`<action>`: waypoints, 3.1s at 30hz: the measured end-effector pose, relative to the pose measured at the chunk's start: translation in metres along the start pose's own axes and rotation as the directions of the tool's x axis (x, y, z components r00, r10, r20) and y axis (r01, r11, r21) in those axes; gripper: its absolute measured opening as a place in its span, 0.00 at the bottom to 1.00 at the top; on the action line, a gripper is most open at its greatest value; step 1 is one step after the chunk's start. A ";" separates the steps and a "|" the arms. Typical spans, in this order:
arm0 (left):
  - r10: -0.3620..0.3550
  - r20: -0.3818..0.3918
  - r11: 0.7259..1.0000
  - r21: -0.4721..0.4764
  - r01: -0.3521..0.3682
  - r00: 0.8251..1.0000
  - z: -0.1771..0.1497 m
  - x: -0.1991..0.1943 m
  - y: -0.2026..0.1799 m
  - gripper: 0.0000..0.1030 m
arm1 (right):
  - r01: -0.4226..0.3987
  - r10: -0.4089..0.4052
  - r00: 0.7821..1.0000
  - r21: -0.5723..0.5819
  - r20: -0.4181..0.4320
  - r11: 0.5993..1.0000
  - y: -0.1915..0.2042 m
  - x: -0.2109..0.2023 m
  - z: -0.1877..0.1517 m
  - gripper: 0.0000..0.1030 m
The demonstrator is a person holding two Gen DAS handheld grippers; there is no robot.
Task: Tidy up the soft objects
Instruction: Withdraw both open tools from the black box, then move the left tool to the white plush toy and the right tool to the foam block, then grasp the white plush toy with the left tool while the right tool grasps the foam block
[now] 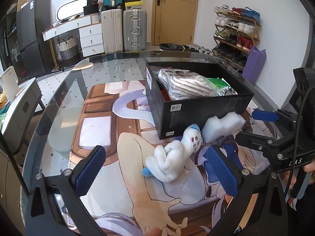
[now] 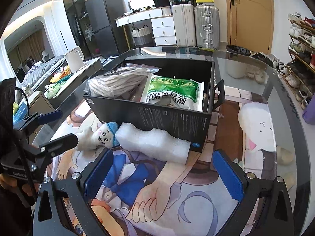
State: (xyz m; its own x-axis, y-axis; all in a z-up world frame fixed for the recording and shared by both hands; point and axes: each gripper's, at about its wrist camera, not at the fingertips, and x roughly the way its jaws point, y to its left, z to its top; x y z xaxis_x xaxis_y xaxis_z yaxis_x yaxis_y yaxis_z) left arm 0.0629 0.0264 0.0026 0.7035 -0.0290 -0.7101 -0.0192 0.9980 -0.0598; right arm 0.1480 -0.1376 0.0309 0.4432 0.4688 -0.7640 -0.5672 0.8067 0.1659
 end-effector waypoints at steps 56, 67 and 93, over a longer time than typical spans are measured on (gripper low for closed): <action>0.027 -0.119 1.000 0.014 -0.025 0.993 -0.010 0.024 0.000 1.00 | 0.041 -0.029 0.997 0.163 -0.077 0.986 -0.034 0.023 0.000 0.99; 0.020 -0.124 0.999 0.030 -0.017 0.992 -0.011 0.022 -0.005 1.00 | 0.082 -0.076 0.991 0.060 -0.107 0.995 -0.020 0.017 -0.010 0.99; -0.014 -0.102 1.000 0.022 0.016 0.995 -0.011 0.020 -0.008 0.95 | 0.043 -0.049 0.997 -0.096 -0.060 0.994 0.009 0.016 -0.011 0.54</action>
State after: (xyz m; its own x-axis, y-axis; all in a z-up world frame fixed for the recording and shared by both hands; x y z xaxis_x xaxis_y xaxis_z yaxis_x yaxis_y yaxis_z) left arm 0.0693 0.0171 -0.0188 0.6273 -0.0483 -0.7773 0.0080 0.9984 -0.0556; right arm 0.1422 -0.1266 0.0140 0.4275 0.4065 -0.8075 -0.6117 0.7877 0.0726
